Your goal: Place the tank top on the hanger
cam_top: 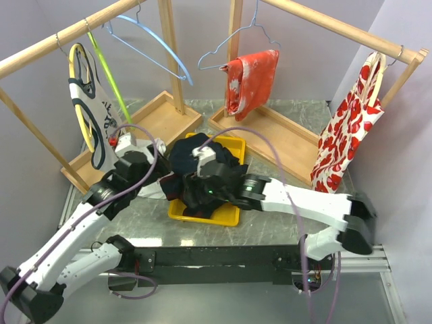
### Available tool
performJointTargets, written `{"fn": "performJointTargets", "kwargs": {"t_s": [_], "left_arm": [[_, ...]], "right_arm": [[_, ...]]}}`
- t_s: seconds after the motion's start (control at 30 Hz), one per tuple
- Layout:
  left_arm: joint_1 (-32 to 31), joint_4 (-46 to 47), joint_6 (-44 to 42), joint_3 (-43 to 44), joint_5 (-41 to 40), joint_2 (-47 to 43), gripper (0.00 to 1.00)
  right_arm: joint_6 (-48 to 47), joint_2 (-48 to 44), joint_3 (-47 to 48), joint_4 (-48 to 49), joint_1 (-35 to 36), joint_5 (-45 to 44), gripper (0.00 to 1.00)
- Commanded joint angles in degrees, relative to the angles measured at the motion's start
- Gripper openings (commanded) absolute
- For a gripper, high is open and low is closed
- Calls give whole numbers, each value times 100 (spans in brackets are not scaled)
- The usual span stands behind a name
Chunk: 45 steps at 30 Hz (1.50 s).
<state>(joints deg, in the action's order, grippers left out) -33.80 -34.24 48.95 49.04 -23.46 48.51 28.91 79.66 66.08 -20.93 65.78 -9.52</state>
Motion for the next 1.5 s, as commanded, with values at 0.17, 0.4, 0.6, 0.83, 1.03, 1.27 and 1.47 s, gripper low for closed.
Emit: {"fn": "performJointTargets", "kwargs": {"t_s": [0.17,0.4,0.6,0.83,1.03,1.27,1.47], "left_arm": [[515,-22,387,-842,544,-763,100],[638,-153,422,-1001,387,-1045,100],[656,-136,493,-1054,395,-1300,99],[656,328,616,-1387,913,-1231,99],[656,813,871,-1862,1326,-809,97],[656,1437,1073,-2109,1485,-439,88],[656,1622,1099,-2267,1494,-369,77]], "right_arm": [[-640,1999,1424,308,303,-268,66],[-579,2826,2039,265,330,-752,79],[-474,3222,2312,379,304,-1166,76],[-245,2557,1566,774,278,-1351,43],[106,1510,442,1151,357,-1360,77],[221,1790,273,1214,374,-1017,67],[212,2141,317,1302,374,-841,61]]}}
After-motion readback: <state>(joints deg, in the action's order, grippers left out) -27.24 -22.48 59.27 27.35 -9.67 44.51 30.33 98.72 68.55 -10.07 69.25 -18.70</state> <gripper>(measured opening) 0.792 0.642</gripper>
